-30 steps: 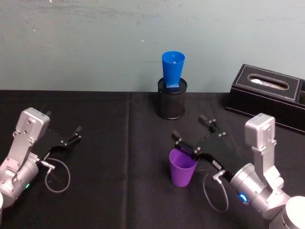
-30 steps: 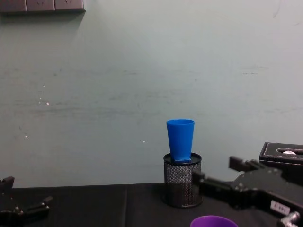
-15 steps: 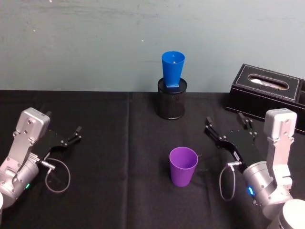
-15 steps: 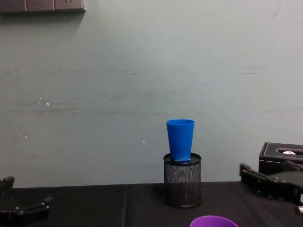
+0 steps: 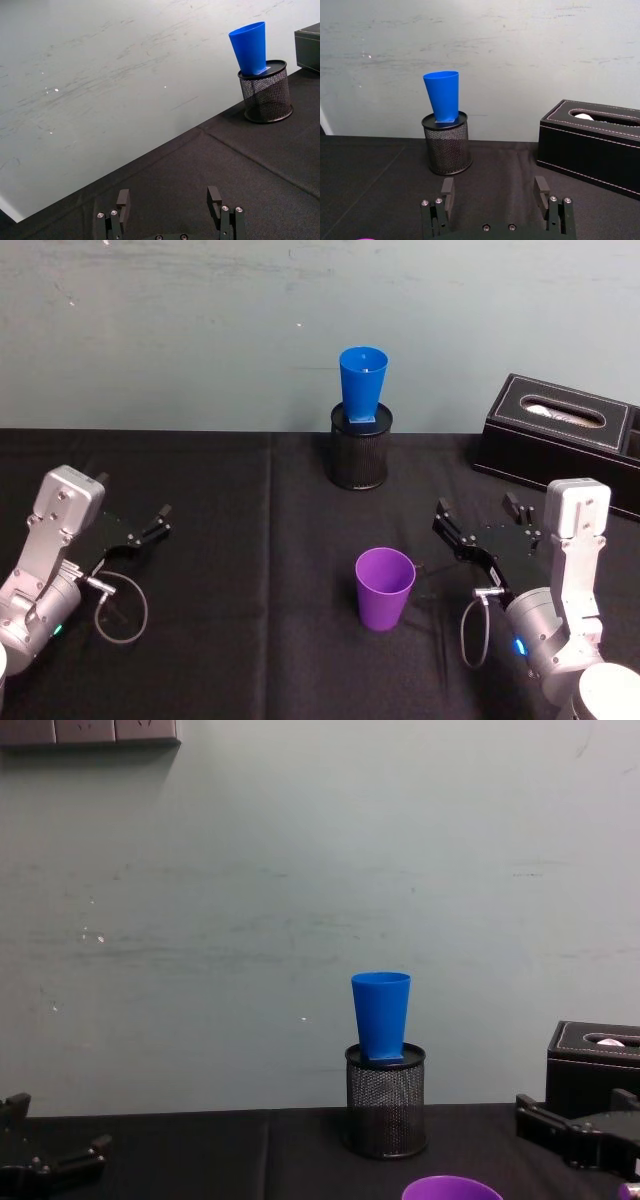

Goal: Pick up one cup with a gripper and tap it against the other cup.

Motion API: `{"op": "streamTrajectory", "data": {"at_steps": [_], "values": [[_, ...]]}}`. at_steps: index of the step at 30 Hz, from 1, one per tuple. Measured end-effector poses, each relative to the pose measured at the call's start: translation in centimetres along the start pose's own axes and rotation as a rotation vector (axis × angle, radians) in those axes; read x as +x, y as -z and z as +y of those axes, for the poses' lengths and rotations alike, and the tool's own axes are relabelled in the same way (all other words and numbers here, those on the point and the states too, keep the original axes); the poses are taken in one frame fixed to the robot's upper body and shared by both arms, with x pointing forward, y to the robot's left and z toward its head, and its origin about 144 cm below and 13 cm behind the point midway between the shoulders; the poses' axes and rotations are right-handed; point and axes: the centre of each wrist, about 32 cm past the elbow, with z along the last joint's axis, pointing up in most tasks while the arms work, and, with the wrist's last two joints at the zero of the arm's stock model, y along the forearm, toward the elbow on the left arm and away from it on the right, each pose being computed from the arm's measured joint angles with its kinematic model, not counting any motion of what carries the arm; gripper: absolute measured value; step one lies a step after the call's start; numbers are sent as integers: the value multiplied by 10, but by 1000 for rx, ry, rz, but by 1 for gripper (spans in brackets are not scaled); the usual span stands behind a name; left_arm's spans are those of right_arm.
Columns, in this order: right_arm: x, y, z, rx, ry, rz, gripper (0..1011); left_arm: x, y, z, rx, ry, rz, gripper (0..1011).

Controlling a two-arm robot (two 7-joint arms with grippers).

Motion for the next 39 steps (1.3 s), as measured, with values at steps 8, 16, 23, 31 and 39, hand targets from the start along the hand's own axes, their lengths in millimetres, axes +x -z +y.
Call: {"op": "streamTrajectory", "data": {"at_steps": [8,16,23,31,39], "values": [[0,-1,0,3,-2,1,1000,0,0,0,0,0,0,1012],[0,-1,0,5,-4,3,1000,0,0,0,0,0,0,1011],[0,-2,0,5,-5,3,1000,0,0,0,0,0,0,1011],[0,-2,0,6,-5,3,1000,0,0,0,0,0,0,1011],[0,-2,0,6,-5,4,1000,0,0,0,0,0,0,1011]]}}
